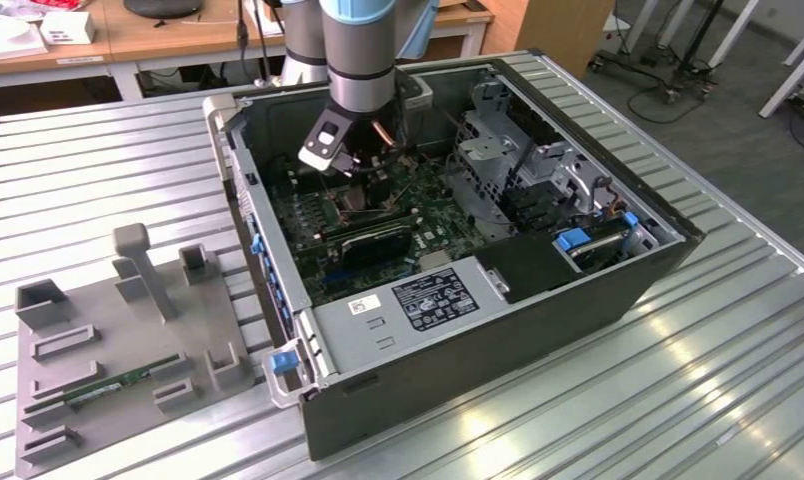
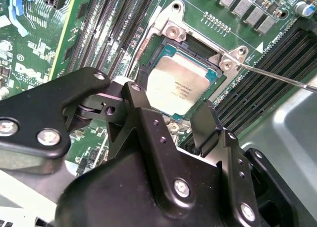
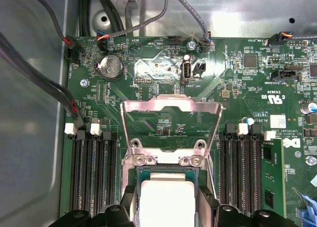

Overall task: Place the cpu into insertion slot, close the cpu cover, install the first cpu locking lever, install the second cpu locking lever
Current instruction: 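Place the cpu into insertion slot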

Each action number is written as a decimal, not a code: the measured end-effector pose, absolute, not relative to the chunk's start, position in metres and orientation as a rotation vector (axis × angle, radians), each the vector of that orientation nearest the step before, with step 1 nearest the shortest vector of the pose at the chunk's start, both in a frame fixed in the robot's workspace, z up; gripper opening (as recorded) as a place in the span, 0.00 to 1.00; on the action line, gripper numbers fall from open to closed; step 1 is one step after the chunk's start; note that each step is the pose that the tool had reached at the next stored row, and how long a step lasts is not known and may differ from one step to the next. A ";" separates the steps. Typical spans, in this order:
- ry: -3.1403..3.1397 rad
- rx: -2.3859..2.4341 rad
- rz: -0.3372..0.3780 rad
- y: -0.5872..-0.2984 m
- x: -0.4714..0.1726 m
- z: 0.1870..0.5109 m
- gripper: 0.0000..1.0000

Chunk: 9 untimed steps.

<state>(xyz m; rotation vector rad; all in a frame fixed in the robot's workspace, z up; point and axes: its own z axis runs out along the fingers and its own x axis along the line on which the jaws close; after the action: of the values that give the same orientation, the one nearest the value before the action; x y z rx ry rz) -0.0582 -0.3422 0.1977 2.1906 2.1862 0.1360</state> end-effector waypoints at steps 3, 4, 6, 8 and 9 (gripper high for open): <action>2.186 2.191 0.136 -0.342 -0.058 0.201 0.61; 2.186 2.191 0.136 -0.342 -0.058 0.202 0.61; 2.186 2.191 0.136 -0.342 -0.058 0.205 0.61; 2.186 2.191 0.136 -0.342 -0.058 0.207 0.61; 2.186 2.191 0.136 -0.342 -0.058 0.208 0.61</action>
<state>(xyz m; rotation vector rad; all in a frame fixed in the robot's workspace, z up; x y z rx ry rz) -0.0582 -0.3422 0.2079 2.1906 2.1862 0.1359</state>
